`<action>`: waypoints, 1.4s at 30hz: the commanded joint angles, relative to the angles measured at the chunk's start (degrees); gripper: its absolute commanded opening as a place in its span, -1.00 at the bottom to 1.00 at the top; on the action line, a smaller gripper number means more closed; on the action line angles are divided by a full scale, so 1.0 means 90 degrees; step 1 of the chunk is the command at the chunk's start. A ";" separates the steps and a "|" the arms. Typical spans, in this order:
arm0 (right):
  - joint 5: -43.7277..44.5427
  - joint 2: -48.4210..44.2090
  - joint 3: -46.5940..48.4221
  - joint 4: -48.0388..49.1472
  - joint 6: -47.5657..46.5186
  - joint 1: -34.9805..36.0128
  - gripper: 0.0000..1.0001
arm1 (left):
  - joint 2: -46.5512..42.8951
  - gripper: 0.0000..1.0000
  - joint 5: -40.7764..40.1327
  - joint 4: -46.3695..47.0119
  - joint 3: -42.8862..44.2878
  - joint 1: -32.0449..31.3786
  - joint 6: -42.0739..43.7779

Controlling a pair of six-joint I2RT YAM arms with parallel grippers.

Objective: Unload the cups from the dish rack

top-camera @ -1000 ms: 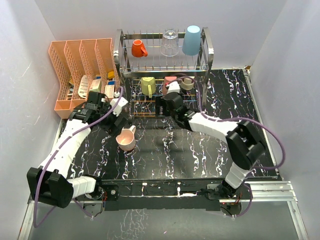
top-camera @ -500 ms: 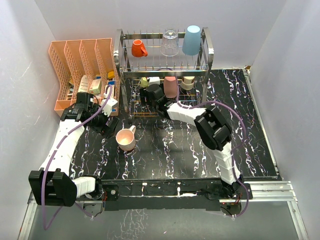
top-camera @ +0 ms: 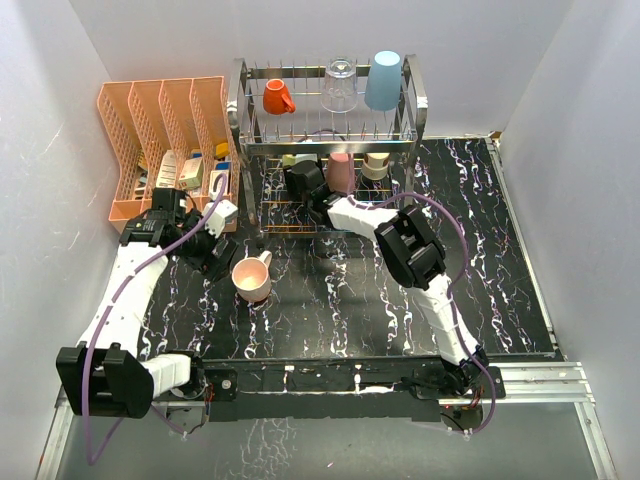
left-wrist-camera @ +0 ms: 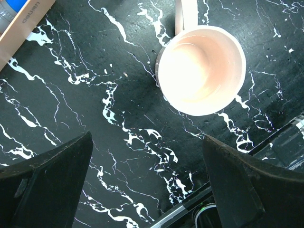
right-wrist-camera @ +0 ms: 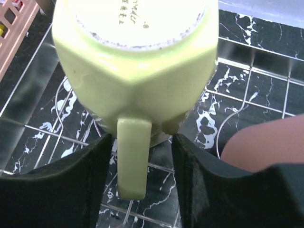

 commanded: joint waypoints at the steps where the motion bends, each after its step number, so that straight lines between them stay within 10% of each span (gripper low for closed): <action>1: 0.0022 0.0138 0.0639 0.0154 -0.0106 -0.0004 -0.04 | -0.0269 0.95 0.0328 -0.0292 -0.0169 0.0014 0.0160; 10: 0.0112 -0.0308 0.0131 0.0199 0.0062 0.0167 -0.83 | -0.0520 0.95 0.0403 -0.0444 -0.0190 0.0013 0.0221; 42: 0.0307 -0.4140 -0.4037 0.1256 0.2311 0.0655 -0.85 | -0.1148 0.91 0.1003 0.1091 -0.0511 0.0003 -0.0177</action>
